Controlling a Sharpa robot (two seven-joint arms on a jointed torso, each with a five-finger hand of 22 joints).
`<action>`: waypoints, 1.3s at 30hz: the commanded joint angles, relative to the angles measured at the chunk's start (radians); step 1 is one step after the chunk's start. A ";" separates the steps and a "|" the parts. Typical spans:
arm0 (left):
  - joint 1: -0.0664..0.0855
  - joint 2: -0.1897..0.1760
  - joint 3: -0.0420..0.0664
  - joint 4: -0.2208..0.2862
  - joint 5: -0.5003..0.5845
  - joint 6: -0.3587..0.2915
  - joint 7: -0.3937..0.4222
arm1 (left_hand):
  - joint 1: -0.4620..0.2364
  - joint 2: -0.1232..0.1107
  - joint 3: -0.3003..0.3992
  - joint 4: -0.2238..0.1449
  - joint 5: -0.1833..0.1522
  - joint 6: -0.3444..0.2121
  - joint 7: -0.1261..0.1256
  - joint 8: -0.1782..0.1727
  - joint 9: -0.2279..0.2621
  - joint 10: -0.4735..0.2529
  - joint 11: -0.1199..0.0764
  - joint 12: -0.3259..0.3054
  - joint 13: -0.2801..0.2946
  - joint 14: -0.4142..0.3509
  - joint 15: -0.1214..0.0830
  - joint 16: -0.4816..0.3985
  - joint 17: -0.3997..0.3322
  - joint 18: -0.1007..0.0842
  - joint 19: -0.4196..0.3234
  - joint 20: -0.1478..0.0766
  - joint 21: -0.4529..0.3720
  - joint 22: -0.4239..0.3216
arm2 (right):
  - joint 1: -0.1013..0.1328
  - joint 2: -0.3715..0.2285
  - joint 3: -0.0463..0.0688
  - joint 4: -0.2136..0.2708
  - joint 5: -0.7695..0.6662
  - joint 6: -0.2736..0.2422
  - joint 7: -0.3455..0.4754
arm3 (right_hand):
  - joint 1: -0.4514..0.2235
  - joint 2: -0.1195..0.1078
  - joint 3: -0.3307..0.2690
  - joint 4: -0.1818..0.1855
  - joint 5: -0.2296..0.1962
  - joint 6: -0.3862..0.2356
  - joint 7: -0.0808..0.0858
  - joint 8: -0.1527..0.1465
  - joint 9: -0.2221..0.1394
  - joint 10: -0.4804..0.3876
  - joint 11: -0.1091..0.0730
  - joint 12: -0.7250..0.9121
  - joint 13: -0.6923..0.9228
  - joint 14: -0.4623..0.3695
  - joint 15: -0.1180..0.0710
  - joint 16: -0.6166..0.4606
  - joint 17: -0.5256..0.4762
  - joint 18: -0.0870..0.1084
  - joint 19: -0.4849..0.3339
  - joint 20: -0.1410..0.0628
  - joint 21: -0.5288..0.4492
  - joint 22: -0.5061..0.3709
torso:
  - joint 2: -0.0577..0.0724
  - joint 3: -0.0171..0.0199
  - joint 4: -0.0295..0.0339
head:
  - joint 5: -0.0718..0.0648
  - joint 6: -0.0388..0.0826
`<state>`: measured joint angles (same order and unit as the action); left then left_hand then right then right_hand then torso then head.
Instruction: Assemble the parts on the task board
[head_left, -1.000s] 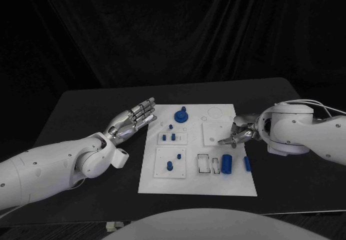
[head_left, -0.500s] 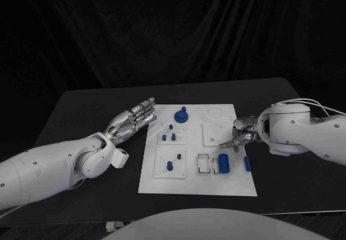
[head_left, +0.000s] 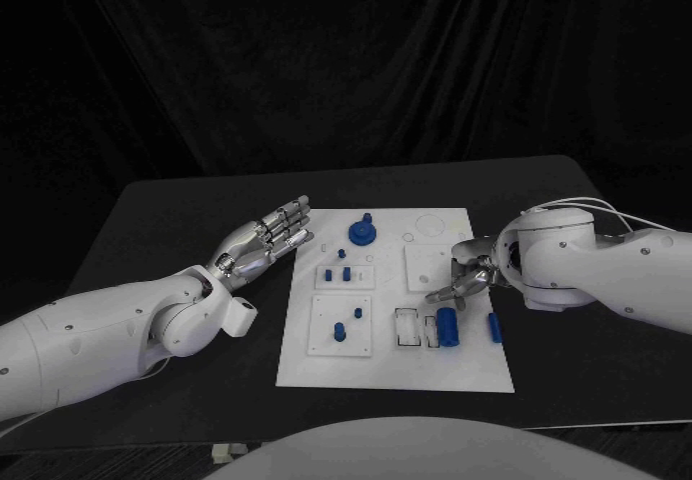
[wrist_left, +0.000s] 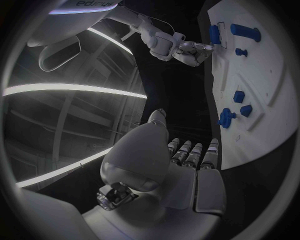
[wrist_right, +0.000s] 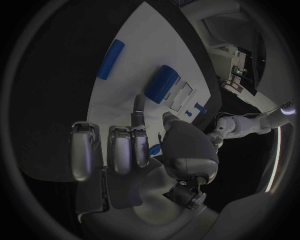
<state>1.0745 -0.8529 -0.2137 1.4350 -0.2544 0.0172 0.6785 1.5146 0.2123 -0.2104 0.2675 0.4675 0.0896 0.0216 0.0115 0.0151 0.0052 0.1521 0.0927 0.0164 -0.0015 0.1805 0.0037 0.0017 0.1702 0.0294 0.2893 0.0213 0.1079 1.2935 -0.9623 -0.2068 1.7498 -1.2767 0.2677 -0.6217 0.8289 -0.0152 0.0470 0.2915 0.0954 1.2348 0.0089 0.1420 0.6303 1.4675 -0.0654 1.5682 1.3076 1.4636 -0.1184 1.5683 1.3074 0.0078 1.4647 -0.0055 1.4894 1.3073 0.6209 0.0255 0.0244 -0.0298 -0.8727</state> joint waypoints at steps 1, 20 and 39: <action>-0.001 0.002 0.001 0.002 0.007 0.013 0.036 | 0.013 0.002 0.006 -0.002 0.004 -0.002 0.008 0.005 0.001 0.001 0.006 0.005 0.001 0.001 0.006 -0.004 -0.002 0.003 0.003 0.002 0.006 0.002 | -0.003 0.005 0.000 -0.004 0.001 0.024 -0.020 | -0.016 -0.001 -0.011 0.000 -0.012 0.001 0.004 -0.008 -0.008 0.103 0.009 0.003 0.263 0.107 0.008 0.003 0.263 0.016 0.065 0.007 -0.008 0.232 | 0.000 0.0005 -0.0006 | 0.001 0.000; -0.001 0.004 0.001 0.002 0.007 0.017 0.028 | 0.016 0.001 0.008 -0.005 0.006 0.002 0.018 0.006 0.002 0.001 0.011 0.007 0.002 0.001 0.006 -0.004 -0.002 0.002 0.003 0.002 0.007 0.002 | -0.023 0.021 0.000 -0.018 -0.014 0.081 -0.024 | -0.014 -0.005 -0.037 -0.004 -0.022 -0.007 0.014 -0.040 -0.045 0.103 0.017 0.003 0.263 0.107 0.015 0.003 0.263 0.028 0.044 0.014 -0.056 0.215 | -0.001 0.0005 -0.0013 | 0.003 0.000; -0.001 0.005 0.001 0.001 0.007 0.020 0.021 | 0.018 0.000 0.010 -0.008 0.008 0.007 0.029 0.007 0.003 0.001 0.016 0.007 0.001 0.001 0.006 -0.004 -0.002 0.002 0.004 0.002 0.007 0.002 | -0.025 0.032 0.000 -0.013 0.006 0.076 -0.023 | 0.079 -0.009 -0.047 -0.010 0.241 0.031 -0.003 -0.011 0.000 0.103 0.004 0.003 0.263 0.100 0.004 -0.014 0.236 0.035 0.036 0.005 -0.089 0.206 | 0.000 0.0008 -0.0007 | 0.004 0.000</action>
<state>1.0743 -0.8504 -0.2137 1.4346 -0.2544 0.0258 0.6785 1.5225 0.2122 -0.2049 0.2620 0.4715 0.0966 0.0432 0.0115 0.0169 0.0051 0.1592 0.0963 0.0163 -0.0015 0.1805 0.0037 0.0014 0.1701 0.0294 0.2893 0.0252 0.1088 1.2709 -0.9310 -0.2067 1.7346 -1.2780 0.3345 -0.6277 0.9009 -0.0238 0.0055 0.2841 0.3098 1.2634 0.0088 0.1257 0.6212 1.4647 -0.0534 1.5682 1.3074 1.4650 -0.1087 1.5585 1.3073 0.0242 1.4647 0.0018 1.4028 1.3077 0.6209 0.0262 0.0234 -0.0252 -0.8727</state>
